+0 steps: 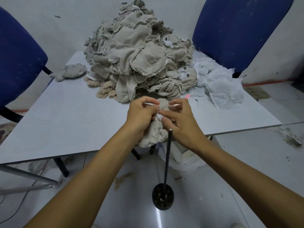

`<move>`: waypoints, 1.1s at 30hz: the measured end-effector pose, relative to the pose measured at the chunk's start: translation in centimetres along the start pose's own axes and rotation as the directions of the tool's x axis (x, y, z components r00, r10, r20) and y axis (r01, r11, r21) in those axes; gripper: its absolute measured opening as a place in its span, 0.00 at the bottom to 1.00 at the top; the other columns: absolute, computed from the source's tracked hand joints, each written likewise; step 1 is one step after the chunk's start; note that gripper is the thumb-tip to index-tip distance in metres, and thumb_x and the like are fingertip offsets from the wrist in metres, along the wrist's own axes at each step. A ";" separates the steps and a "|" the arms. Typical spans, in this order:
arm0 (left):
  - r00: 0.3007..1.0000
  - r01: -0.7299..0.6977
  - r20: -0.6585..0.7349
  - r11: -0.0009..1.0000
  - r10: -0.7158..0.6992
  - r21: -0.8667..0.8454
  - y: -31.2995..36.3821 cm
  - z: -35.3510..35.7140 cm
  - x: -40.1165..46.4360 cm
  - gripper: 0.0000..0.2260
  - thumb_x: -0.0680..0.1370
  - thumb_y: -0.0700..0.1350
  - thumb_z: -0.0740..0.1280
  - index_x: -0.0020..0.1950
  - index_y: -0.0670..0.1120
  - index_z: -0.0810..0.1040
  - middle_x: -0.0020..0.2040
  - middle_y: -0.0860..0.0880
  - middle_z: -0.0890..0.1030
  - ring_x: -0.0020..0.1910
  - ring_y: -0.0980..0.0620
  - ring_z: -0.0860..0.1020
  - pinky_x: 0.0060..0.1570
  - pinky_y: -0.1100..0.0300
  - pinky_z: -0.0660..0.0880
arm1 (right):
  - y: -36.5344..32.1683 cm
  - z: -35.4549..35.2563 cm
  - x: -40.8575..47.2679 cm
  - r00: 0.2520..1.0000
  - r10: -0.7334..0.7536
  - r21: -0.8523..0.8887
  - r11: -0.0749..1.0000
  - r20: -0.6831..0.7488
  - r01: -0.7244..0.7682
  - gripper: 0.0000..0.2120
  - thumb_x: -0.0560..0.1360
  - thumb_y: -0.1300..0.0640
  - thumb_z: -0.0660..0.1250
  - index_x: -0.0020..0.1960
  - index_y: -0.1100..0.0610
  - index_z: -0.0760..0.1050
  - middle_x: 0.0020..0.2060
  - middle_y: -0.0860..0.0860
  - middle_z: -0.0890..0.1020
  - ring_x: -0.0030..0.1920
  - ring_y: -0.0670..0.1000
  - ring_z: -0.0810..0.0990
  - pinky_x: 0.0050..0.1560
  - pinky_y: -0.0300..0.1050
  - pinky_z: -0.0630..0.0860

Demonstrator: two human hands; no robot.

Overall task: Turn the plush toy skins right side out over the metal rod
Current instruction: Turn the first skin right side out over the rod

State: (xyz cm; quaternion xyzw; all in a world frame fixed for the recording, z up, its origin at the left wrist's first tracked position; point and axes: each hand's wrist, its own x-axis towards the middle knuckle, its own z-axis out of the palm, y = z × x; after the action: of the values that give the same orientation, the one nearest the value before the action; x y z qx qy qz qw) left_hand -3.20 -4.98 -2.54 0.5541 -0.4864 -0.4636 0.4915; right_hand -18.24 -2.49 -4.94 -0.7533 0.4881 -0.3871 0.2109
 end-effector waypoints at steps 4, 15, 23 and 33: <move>0.998 -0.055 0.021 0.996 0.054 0.074 0.3 0.2 0.1 0.07 0.76 0.38 0.71 0.44 0.50 0.82 0.33 0.48 0.79 0.31 0.54 0.76 0.36 0.58 0.74 | 0.3 -0.3 -0.4 0.993 -0.024 0.014 1.000 -0.117 0.026 0.15 0.78 0.57 0.69 0.64 0.52 0.77 0.52 0.47 0.78 0.50 0.44 0.79 0.53 0.40 0.76; 0.998 -0.051 -0.031 0.990 0.056 0.131 -0.4 0.3 0.6 0.09 0.77 0.39 0.70 0.42 0.53 0.82 0.36 0.45 0.80 0.31 0.52 0.75 0.36 0.54 0.72 | 0.0 0.0 -0.2 0.997 -0.008 -0.106 0.994 -0.072 0.001 0.13 0.80 0.58 0.67 0.63 0.56 0.80 0.56 0.52 0.72 0.57 0.51 0.71 0.57 0.32 0.66; 0.992 -0.118 -0.009 0.963 0.124 0.241 -0.6 0.1 0.7 0.10 0.77 0.39 0.68 0.43 0.54 0.80 0.35 0.47 0.80 0.32 0.51 0.76 0.36 0.53 0.73 | -0.6 0.5 0.4 0.998 0.060 -0.318 0.947 0.021 -0.050 0.14 0.82 0.47 0.58 0.62 0.47 0.78 0.53 0.50 0.69 0.54 0.52 0.70 0.49 0.48 0.72; 0.994 -0.098 0.077 0.971 0.083 0.217 -0.3 -0.7 0.7 0.04 0.79 0.40 0.69 0.48 0.49 0.80 0.32 0.49 0.78 0.27 0.54 0.74 0.32 0.57 0.73 | -0.2 1.4 0.3 0.969 0.009 -0.137 0.990 -0.247 -0.044 0.08 0.77 0.52 0.71 0.53 0.54 0.83 0.44 0.48 0.74 0.43 0.48 0.74 0.39 0.46 0.73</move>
State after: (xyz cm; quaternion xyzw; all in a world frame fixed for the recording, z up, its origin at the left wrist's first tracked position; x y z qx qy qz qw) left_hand -2.39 -5.55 -2.78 0.5664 -0.5760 -0.4021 0.4310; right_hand -16.95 -2.71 -5.51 -0.7060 0.5468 -0.4389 0.1001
